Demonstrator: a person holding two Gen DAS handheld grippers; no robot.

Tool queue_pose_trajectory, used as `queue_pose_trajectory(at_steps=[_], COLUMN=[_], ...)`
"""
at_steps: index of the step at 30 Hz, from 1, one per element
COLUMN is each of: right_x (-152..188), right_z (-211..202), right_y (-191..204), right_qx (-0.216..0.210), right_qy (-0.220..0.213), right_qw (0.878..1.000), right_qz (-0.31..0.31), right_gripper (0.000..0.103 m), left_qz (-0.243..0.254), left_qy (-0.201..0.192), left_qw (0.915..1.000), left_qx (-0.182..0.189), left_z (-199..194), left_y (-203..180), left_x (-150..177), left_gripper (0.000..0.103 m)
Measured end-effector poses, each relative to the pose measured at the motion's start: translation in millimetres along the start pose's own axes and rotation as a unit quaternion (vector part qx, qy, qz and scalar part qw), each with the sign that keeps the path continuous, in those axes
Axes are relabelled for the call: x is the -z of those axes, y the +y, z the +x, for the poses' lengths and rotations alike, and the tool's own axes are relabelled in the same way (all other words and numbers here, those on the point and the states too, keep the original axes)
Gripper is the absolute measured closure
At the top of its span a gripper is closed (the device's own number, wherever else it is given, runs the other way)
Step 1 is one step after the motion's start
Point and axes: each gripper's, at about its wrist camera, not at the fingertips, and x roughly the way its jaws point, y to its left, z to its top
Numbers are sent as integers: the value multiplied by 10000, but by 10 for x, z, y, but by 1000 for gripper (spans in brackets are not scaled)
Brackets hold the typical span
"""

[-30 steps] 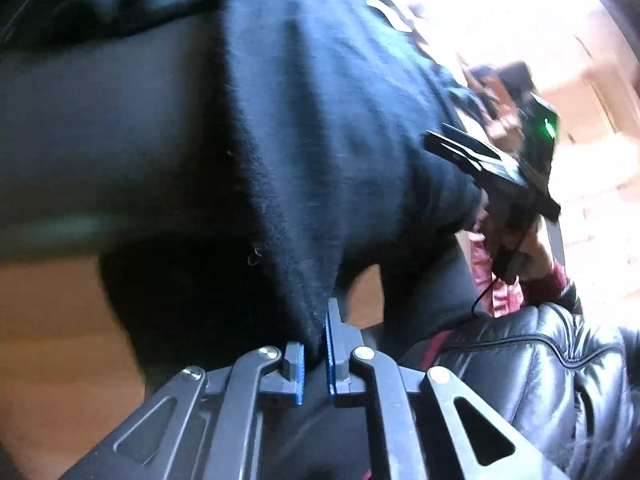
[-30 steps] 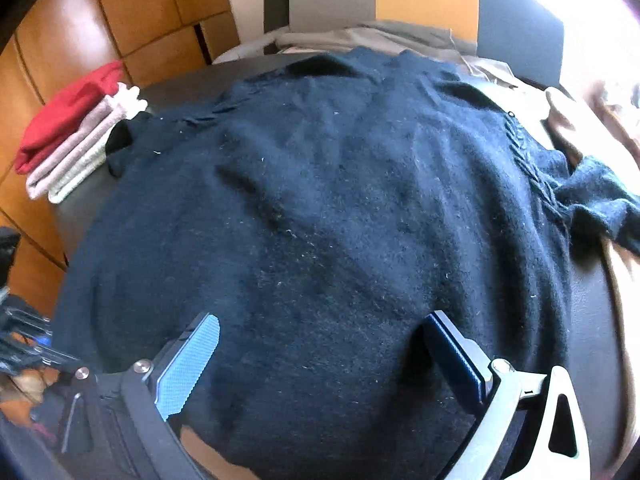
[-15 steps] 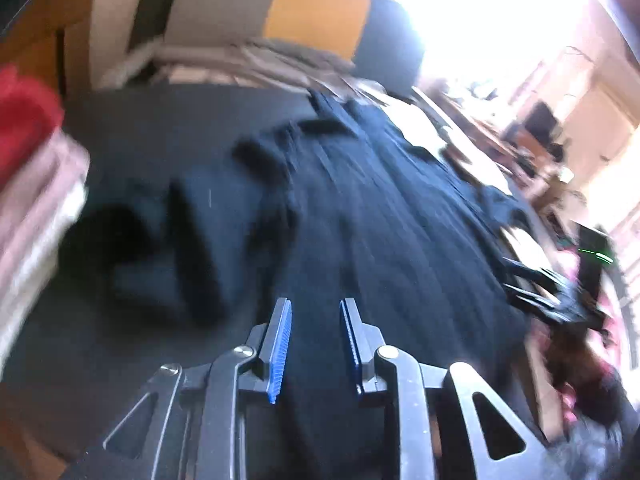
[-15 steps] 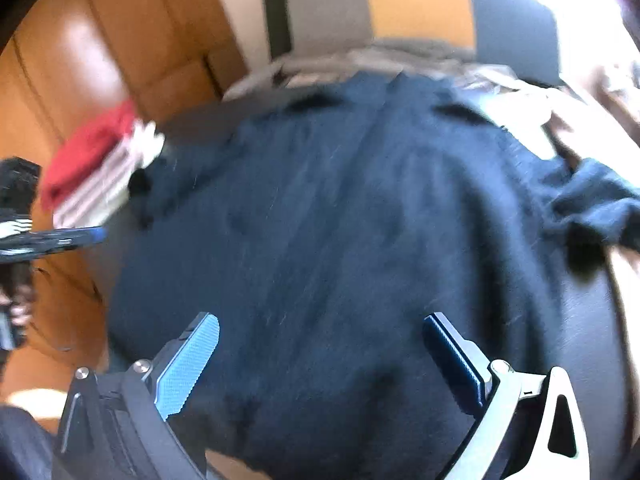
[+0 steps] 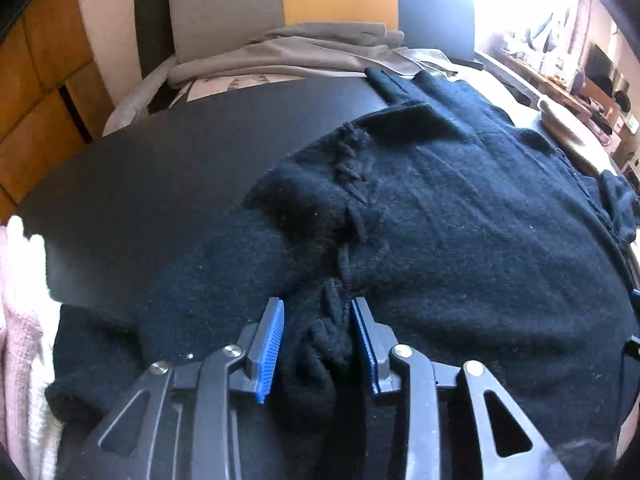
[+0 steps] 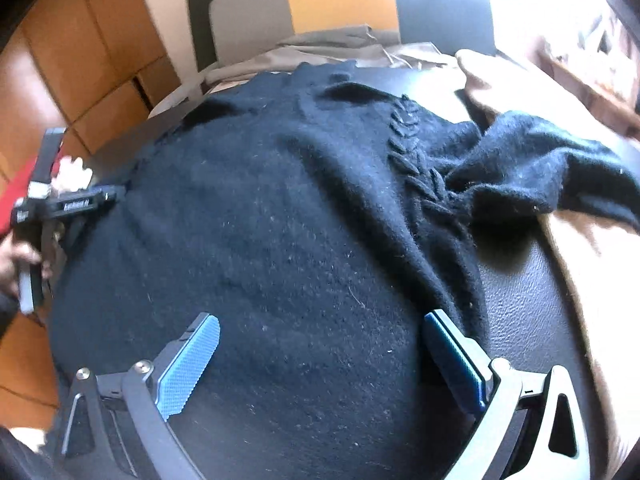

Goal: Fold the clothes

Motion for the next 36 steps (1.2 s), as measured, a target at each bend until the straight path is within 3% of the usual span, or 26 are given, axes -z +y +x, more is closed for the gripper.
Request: queue_pose_trajectory(at_steps=[2, 5, 7, 9, 12, 18, 23, 27, 30, 31, 32, 33, 36], right_x=[-36, -97, -105, -45, 122, 598, 772, 788, 715, 693, 671, 661, 707], right_z=[-37, -353, -659, -964, -1286, -1383, -1198, -1112, -1032, -1005, -978, -949, -933], right_y=[-2, -260, -606, -1058, -1818, -3234, -3777, -3953, -3993, -3999, -4005, -4014, -4047], right_qx=[-80, -437, -513, -529, -222, 71, 179, 80, 192, 266, 340, 375, 209], right_qy=[124, -199, -649, -1101, -1652, -1954, -1875, -2078, -1982, -1888, -1794, -1721, -1830], right_qw=[9999, 9973, 9896, 9738, 9379, 8376, 7943, 7786, 7851, 7895, 7938, 7960, 7814], right_qz=[-23, 559, 1174, 1919, 3041, 5101, 5776, 5921, 5865, 5834, 5802, 5791, 5963], right_gripper=[1, 30, 31, 31, 31, 31, 33, 45, 61, 74, 93, 98, 98], left_qz=[63, 265, 347, 526, 797, 1231, 1323, 1342, 1334, 1322, 1310, 1298, 1260], left_qy=[-118, -523, -673, -707, -670, -315, -212, -222, -239, -240, -241, -242, -213], left_qw=[9999, 9982, 9962, 9939, 9911, 9875, 9868, 9870, 9873, 9875, 9877, 9879, 9883], left_qx=[-32, 129, 437, 656, 832, 932, 908, 852, 827, 823, 819, 818, 830], left_z=[-67, -250, -333, -378, -367, -181, -132, -118, -105, -100, -96, -96, -99], left_y=[-121, -427, -627, -861, -1170, -1568, -1642, -1664, -1675, -1678, -1680, -1678, -1677], left_x=[-30, -82, -103, -118, -104, -25, 27, 52, 58, 56, 53, 51, 41], left_gripper=[69, 69, 69, 69, 69, 69, 69, 68, 68, 68, 67, 67, 67])
